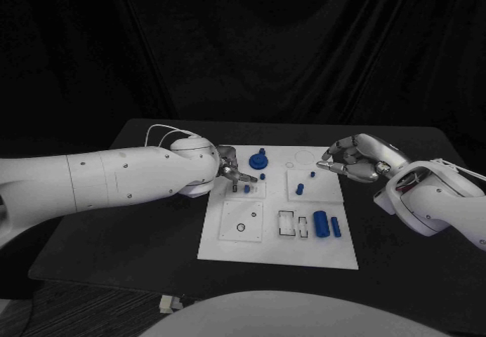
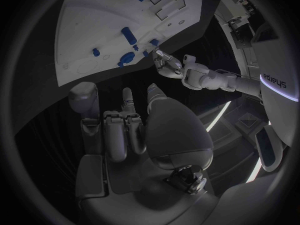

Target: Assemble the parts on the task board

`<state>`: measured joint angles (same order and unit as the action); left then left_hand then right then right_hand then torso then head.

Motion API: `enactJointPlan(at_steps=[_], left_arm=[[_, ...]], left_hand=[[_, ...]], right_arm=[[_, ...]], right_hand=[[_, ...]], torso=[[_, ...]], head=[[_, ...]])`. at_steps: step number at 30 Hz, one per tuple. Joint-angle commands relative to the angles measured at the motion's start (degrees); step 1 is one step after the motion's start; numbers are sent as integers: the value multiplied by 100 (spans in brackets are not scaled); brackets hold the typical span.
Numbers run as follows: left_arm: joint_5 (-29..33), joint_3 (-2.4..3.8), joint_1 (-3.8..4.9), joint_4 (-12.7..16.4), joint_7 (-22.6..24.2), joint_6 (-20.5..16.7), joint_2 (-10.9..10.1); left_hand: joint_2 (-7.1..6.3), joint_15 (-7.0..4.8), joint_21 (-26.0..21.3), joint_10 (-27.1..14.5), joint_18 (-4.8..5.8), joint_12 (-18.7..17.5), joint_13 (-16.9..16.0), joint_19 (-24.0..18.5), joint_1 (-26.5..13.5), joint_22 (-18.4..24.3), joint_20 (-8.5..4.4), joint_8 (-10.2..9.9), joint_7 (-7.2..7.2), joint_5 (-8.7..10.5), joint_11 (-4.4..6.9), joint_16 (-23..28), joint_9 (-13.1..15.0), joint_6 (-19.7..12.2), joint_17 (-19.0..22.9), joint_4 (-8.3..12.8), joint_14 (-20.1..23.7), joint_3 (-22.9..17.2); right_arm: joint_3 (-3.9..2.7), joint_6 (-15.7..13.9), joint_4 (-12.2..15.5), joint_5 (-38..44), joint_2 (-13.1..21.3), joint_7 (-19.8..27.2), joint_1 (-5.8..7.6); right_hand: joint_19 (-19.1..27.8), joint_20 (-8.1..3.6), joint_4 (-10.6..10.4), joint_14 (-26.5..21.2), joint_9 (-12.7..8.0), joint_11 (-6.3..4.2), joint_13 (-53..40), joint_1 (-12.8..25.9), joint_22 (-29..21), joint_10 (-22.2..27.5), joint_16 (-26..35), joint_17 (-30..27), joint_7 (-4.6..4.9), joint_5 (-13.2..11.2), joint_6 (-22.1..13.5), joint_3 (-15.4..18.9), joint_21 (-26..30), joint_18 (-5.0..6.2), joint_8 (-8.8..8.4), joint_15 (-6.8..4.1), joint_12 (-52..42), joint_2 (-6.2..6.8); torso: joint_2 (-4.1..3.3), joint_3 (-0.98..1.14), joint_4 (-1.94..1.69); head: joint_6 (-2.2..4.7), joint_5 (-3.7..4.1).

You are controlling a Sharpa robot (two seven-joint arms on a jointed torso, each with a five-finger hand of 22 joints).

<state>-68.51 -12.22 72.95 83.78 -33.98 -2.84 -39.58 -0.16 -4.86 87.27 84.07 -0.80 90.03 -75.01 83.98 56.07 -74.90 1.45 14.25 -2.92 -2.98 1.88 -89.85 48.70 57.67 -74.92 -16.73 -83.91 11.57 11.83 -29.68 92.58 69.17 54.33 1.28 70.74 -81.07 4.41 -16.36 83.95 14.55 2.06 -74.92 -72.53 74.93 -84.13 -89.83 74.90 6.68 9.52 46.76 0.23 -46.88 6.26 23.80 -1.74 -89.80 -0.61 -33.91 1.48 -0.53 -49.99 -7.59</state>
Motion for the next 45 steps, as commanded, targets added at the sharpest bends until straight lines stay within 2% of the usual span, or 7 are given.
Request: enactJointPlan(at_steps=[1,3,7,10,18,30,45], left_arm=[[-538,2,-7,230,68,-686,-133],[-578,1,-15,328,68,-789,-202],[-627,0,-98,467,98,-1072,-297],[-610,0,-178,488,129,-1197,-308],[-505,-1,-326,425,174,-1234,-232],[-485,-1,-402,313,165,-1098,-54],[-483,-1,-428,199,-14,-687,35]], left_hand=[[33,59,-21,593,-14,-3,-1499,361,125,-1284,63,-45,-3,-81,-57,-15,-49,-46,-1508,2,-609,-52],[62,74,-24,593,-14,-3,-1499,362,273,-1286,85,-81,-11,-271,-69,-15,-108,-16,-1508,4,-609,-79],[104,68,-28,593,-15,-3,-1499,366,582,-1292,91,-129,4,-1000,-57,-15,-229,98,-1508,8,-609,-70],[110,55,-37,593,-17,-3,-1499,364,828,-1291,80,-142,25,-1188,-40,-15,-285,173,-1508,31,-609,-70],[142,45,-40,593,-17,-3,-1499,364,906,-1293,71,-157,36,-1231,-30,-15,-340,226,-1508,17,-609,-60],[187,34,-44,593,-18,-3,-1499,364,915,-1293,62,-154,53,-1280,-16,-15,-386,305,-1508,7,-609,-41],[259,-8,-71,593,-24,-3,-1499,353,1067,-1285,21,-158,107,-1765,33,-15,-518,486,-1508,18,-609,17]], right_arm=[[-3,-60,29,9,28,-82,-49],[-3,-69,32,9,36,-78,-69],[-3,-94,47,9,58,-74,-107],[-3,-110,64,9,74,-73,-119],[-3,-141,101,9,122,-70,-130],[-3,-145,95,9,111,-65,-133],[-3,-124,70,9,89,-62,-134]], right_hand=[[41,-11,24,605,6,17,-1508,-48,569,-587,-17,1510,-4,36,-39,9,32,70,26,5,-20,-11],[41,-11,24,605,6,17,-1508,-48,569,-587,-17,1510,-4,36,-39,9,32,70,26,5,-20,-11],[39,-12,23,605,7,17,-1508,-47,571,-587,-17,1510,-4,36,-39,12,24,68,29,5,-20,-7],[39,-12,23,605,7,17,-1508,-47,571,-587,-17,1510,-4,36,-39,12,24,68,29,5,-20,-7],[37,-12,22,605,8,17,-1508,-46,572,-587,-17,1510,-4,36,-40,16,18,67,33,4,-20,-3],[37,-12,22,605,8,17,-1508,-46,572,-587,-17,1510,-4,36,-40,16,18,67,33,4,-20,-3],[36,-13,18,605,13,15,-1508,-46,571,-587,-17,1510,-6,40,-39,21,27,69,46,3,-20,1]], torso=[[3,0,7],[-1,0,4],[-5,0,3],[-4,3,4],[-4,0,3],[-4,2,4],[-8,0,3]], head=[[-1,-38],[-1,-50],[-1,-32],[-1,-17],[-1,19],[-1,0],[-1,-30]])
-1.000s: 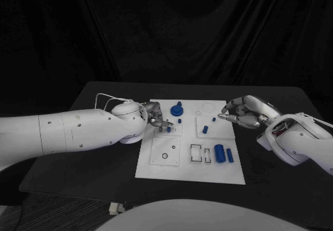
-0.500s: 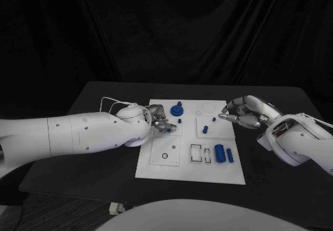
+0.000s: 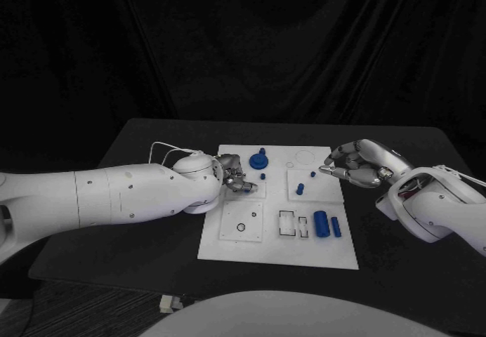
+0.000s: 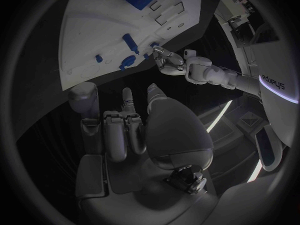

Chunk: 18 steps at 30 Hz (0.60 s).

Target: Assemble the parts on the task board

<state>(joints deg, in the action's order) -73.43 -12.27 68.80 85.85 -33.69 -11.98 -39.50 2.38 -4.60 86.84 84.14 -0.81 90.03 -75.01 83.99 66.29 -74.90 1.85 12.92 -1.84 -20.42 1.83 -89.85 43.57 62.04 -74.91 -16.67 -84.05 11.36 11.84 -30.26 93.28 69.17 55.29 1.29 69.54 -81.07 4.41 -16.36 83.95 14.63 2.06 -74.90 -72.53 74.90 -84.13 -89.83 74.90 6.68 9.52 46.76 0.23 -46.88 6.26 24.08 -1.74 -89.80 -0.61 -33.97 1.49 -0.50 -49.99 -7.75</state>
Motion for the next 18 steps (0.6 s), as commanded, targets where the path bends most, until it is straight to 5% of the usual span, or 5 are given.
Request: enactJointPlan(at_steps=[1,6,18], left_arm=[[9,4,-15,-15,-49,243,35],[9,4,-28,-45,-42,316,77],[17,4,-48,-76,145,278,101]], left_hand=[[5,-34,-30,586,-23,-3,-1499,351,49,-1284,-20,-23,1,-27,40,-15,-6,56,-1509,14,-595,39],[10,-45,-40,586,-26,-3,-1499,347,138,-1281,-30,-4,16,-115,52,-15,-4,89,-1509,28,-595,36],[1,-104,-38,586,-23,-3,-1499,359,649,-1294,-89,134,97,-657,124,-15,129,150,-1509,60,-595,-50]], right_arm=[[-4,-65,-1,9,-10,-62,-15],[-4,-58,-4,9,-25,-55,-16],[-4,-62,2,9,-21,-55,-16]], right_hand=[[36,-13,18,605,5,15,-1510,-46,573,-587,-17,1510,-6,40,-39,21,27,70,19,3,-20,1],[36,-13,18,605,5,15,-1510,-46,573,-587,-17,1510,-6,40,-39,21,27,70,19,3,-20,1],[35,-13,17,605,7,14,-1510,-46,574,-587,-17,1510,-7,41,-39,23,24,69,23,3,-20,1]], torso=[[-3,0,0],[0,0,1],[1,0,1]], head=[[-1,-15],[-1,-15],[-1,-4]])
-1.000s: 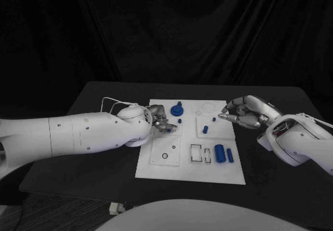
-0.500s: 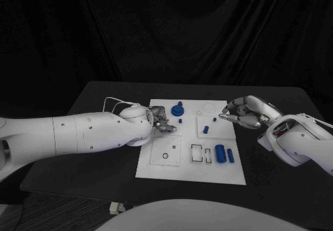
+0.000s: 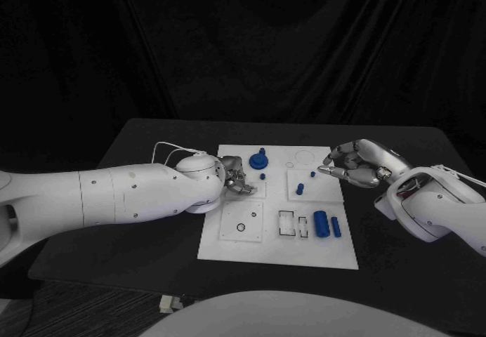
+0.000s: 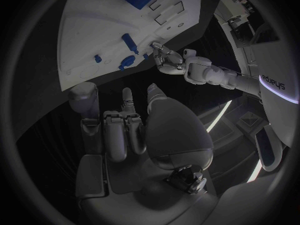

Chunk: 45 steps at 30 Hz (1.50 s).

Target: Assemble the parts on the task board

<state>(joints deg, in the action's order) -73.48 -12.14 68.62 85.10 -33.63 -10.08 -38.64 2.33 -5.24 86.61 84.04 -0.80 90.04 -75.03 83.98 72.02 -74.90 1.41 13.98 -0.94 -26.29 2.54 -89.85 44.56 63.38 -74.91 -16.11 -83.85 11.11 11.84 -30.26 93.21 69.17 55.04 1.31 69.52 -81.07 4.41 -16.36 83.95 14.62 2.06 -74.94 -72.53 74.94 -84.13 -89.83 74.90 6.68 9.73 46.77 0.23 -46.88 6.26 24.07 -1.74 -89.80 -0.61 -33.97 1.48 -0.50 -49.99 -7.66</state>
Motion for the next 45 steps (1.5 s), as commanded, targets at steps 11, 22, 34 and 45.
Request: enactJointPlan(at_steps=[11,22,34,45], left_arm=[[184,-9,-43,-56,199,59,42],[202,-9,-50,-117,264,-73,74],[203,-8,-50,-29,271,-176,15],[203,-3,47,203,233,-263,-146]], left_hand=[[31,-75,-32,596,-26,-4,-1497,357,510,-1296,-80,98,47,-626,90,-15,128,-24,-1509,-11,-615,-221],[95,-85,-40,596,-27,-4,-1497,354,561,-1298,-89,163,66,-637,104,-15,179,29,-1509,-49,-615,-380],[-114,-135,-30,596,-21,-4,-1497,370,893,-1320,-134,274,108,-964,150,-15,299,69,-1509,-46,-615,-1125],[-771,-105,-56,596,-26,-4,-1497,368,631,-1335,-135,409,79,-626,118,-15,482,45,-1509,-4,-615,-2996]], right_arm=[[-4,-65,13,9,4,-57,-15],[-4,-55,28,9,29,-77,-15],[-4,-48,36,9,36,-89,-16],[-4,-33,36,9,35,-111,-16]], right_hand=[[33,-14,17,605,12,12,-1506,-50,569,-587,-17,1510,-9,26,-38,24,28,69,35,1,-20,0],[36,-16,22,605,24,8,-1506,-75,564,-587,-17,1510,-15,76,-36,17,52,73,68,-3,-20,-15],[38,-21,21,605,41,2,-1506,-106,559,-587,-17,1510,-19,209,-53,21,83,76,122,-8,-20,-21],[41,-22,19,605,44,2,-1506,-108,556,-587,-17,1510,-19,231,-58,24,99,78,130,-8,-20,-18]], torso=[[1,0,0],[0,1,0],[0,0,1],[1,0,0]], head=[[-1,4],[-1,26],[-1,27],[-1,23]])
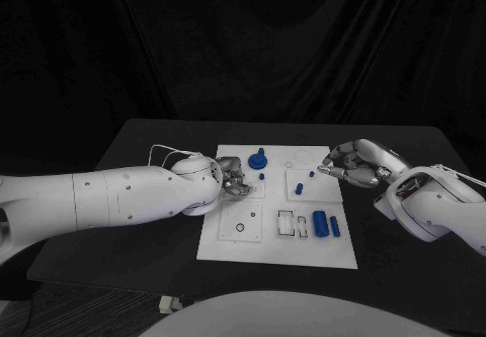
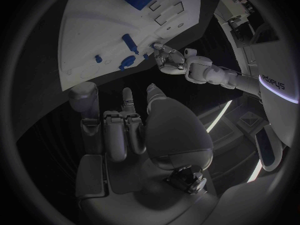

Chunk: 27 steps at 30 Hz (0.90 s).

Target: Assemble the parts on the task board

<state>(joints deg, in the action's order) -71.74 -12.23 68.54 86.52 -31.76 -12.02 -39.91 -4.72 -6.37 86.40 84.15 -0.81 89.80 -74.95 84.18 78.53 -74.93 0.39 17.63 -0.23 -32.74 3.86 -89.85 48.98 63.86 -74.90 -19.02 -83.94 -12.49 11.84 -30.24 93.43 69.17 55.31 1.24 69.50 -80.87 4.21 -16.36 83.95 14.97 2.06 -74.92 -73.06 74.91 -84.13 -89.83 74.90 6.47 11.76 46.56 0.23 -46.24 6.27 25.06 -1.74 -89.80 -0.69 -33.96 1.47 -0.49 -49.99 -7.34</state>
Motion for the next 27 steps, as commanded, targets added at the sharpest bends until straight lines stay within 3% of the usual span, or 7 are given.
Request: enactJointPlan(at_steps=[1,6,10,15,20,27], left_arm=[[29,6,87,81,42,-63,-41],[77,7,270,111,66,26,-104],[497,7,420,28,148,210,-87],[1131,8,592,-146,336,656,-1],[1688,8,665,-390,327,1168,142],[2400,8,698,-737,-16,1856,349]], left_hand=[[-97,-1,-31,585,-23,20,-1505,351,-29,-1336,-21,56,5,24,-3,-15,53,-1,-1510,303,-606,-729],[-277,-1,-51,585,-27,20,-1505,343,-84,-1337,-22,138,-1,120,-2,-15,139,1,-1510,436,-606,-1260],[-313,12,-93,585,-36,20,-1505,320,-122,-1326,-13,173,-19,265,-17,-15,188,-45,-1510,522,-606,-1540],[-311,24,-109,569,-40,-18,-1484,309,-142,-1323,-3,201,-37,296,-31,-15,227,-99,-1510,570,-606,-1653],[-309,27,-111,583,-40,15,-1502,309,-147,-1324,0,211,-41,308,-33,-15,238,-109,-1510,584,-606,-1675],[-276,32,-107,576,-39,0,-1494,310,-174,-1327,4,226,-49,316,-42,-15,255,-129,-1510,599,-606,-1709]], right_arm=[[-3,-32,12,9,7,-106,-14],[-3,-16,10,9,2,-114,-14],[-3,2,3,9,-3,-125,-14],[-3,19,0,9,1,-140,-15],[-3,42,-1,9,2,-151,-15],[-3,72,1,9,8,-170,-15]], right_hand=[[21,-1,19,605,9,2,-1508,-56,559,-587,-17,1510,2,29,-37,24,35,78,31,-8,-20,-11],[23,-2,17,605,10,2,-1508,-57,557,-587,-17,1510,1,48,-40,25,48,79,37,-8,-20,-11],[24,-2,21,605,13,1,-1508,-68,556,-587,-17,1510,0,69,-44,22,53,79,45,-8,-20,-12],[25,-2,28,605,16,1,-1508,-90,555,-587,-17,1510,0,108,-53,18,58,79,58,-8,-20,-14],[26,-3,31,605,17,1,-1508,-99,555,-587,-17,1510,0,122,-56,16,62,80,63,-9,-20,-15],[28,-3,35,605,20,1,-1508,-115,553,-587,-17,1510,0,149,-61,12,74,81,72,-9,-20,-17]], torso=[[0,1,-1],[2,0,0],[3,0,-1],[0,0,0],[1,2,1],[1,3,3]], head=[[-1,-11],[-1,-12],[-1,-24],[-1,6],[-1,3],[-1,23]])
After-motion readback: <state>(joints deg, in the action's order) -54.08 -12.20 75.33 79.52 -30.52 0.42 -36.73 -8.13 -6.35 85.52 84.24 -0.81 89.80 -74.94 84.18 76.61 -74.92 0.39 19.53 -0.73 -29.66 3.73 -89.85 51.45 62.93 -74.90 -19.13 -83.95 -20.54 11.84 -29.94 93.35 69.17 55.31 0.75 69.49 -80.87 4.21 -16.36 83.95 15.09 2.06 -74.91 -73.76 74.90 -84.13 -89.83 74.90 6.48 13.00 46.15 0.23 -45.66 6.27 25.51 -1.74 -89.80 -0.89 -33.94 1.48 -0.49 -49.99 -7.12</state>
